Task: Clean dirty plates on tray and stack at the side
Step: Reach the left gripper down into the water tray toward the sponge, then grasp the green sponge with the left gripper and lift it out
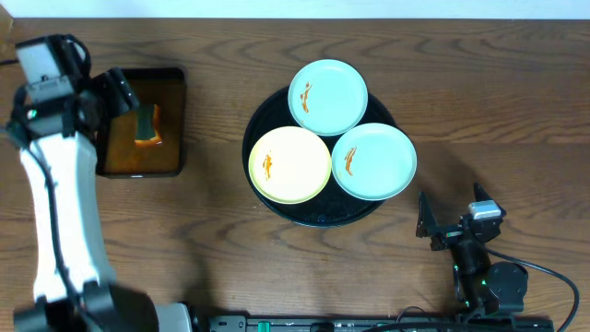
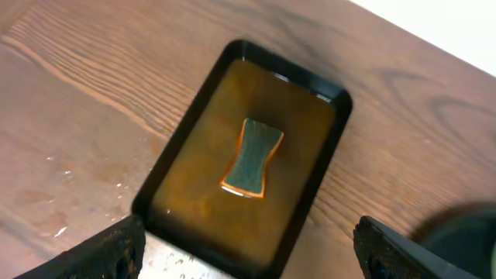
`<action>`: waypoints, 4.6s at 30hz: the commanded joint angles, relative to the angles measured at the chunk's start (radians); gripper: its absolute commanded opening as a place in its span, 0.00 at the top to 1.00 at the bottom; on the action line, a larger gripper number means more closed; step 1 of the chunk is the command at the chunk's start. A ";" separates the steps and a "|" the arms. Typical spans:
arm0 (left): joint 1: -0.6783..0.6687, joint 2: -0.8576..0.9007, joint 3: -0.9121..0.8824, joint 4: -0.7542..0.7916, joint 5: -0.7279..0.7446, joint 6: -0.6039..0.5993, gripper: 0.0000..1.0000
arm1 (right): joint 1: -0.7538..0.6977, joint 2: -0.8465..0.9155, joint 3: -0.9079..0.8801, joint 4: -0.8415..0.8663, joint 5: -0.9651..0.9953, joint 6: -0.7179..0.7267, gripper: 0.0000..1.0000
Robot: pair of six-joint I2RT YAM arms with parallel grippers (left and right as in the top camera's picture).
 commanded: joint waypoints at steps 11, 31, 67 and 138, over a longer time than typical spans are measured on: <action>0.005 0.419 0.008 0.183 0.011 0.121 0.14 | -0.008 -0.001 -0.002 -0.005 0.002 -0.014 0.01; 0.005 0.607 0.008 0.225 0.090 0.308 0.26 | -0.008 -0.001 -0.002 -0.005 0.002 -0.014 0.01; 0.005 0.386 -0.036 0.324 0.075 0.153 0.93 | -0.008 -0.001 -0.002 -0.005 0.002 -0.014 0.01; 0.030 -0.058 -0.145 0.477 0.052 0.094 0.92 | -0.008 -0.001 -0.002 -0.005 0.002 -0.014 0.01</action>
